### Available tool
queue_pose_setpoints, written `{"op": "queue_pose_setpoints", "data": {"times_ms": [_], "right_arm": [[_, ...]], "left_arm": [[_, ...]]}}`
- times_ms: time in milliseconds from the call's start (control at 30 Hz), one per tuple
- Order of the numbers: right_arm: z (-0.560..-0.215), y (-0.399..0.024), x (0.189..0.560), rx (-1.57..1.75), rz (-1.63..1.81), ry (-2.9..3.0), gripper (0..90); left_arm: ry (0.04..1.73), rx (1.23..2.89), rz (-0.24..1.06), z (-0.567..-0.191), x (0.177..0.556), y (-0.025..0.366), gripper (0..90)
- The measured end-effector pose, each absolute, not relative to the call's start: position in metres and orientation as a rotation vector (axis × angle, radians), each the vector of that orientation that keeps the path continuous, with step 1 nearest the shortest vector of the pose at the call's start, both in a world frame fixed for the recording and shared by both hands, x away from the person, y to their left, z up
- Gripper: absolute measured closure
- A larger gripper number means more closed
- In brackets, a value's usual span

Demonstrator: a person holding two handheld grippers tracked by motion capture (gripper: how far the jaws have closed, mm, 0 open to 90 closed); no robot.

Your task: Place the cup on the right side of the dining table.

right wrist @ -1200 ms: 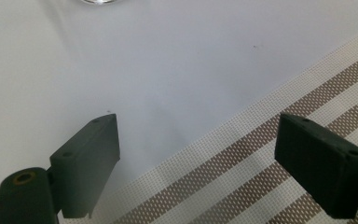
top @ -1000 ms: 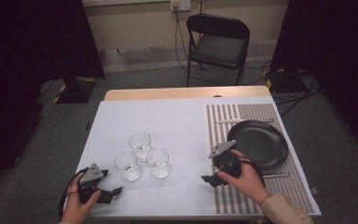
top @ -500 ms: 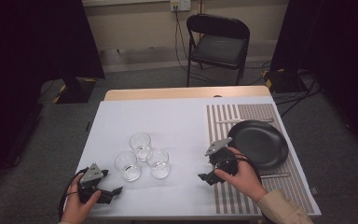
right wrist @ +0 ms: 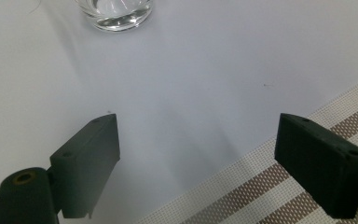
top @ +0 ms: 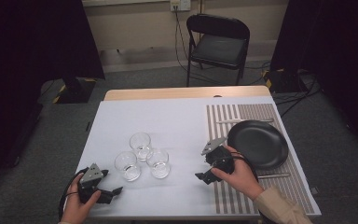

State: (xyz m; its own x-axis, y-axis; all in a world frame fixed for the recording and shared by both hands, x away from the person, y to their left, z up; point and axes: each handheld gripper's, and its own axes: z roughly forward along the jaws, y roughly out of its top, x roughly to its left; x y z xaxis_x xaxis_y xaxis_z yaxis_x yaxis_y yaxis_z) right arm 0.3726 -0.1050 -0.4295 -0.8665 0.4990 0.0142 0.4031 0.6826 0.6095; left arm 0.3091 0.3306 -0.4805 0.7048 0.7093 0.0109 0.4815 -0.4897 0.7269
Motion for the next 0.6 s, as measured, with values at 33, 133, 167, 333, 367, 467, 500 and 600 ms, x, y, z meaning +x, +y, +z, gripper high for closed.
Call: {"op": "queue_pose_setpoints", "data": {"times_ms": [33, 133, 167, 333, 367, 467, 500, 600], "right_arm": [[-0.4291, -0.1040, 0.3732, 0.735, 0.934, 2.742, 13.4], [-0.4282, -0.1032, 0.3742, 0.733, 0.929, 2.739, 13.4], [-0.4268, -0.1024, 0.3751, 0.733, 0.935, 2.739, 13.4], [-0.4239, -0.1003, 0.3769, 0.726, 0.935, 2.733, 13.4], [-0.4225, -0.0991, 0.3776, 0.727, 0.933, 2.735, 13.4], [-0.4219, -0.0972, 0.3788, 0.725, 0.934, 2.738, 13.4], [-0.4219, -0.0972, 0.3788, 0.725, 0.934, 2.738, 13.4], [-0.4216, -0.0952, 0.3795, 0.717, 0.938, 2.740, 13.4]], "left_arm": [[0.902, 2.184, 0.403, -0.4805, 0.3092, 0.3306, 8.4], [0.903, 2.184, 0.403, -0.4806, 0.3091, 0.3306, 8.4], [0.903, 2.184, 0.403, -0.4805, 0.3091, 0.3306, 8.4], [0.902, 2.184, 0.403, -0.4806, 0.3091, 0.3306, 8.4], [0.902, 2.184, 0.403, -0.4806, 0.3091, 0.3306, 8.4], [0.902, 2.184, 0.403, -0.4806, 0.3091, 0.3306, 8.4], [0.902, 2.184, 0.403, -0.4806, 0.3091, 0.3306, 8.4], [0.903, 2.185, 0.404, -0.4805, 0.3091, 0.3306, 8.4]]}}
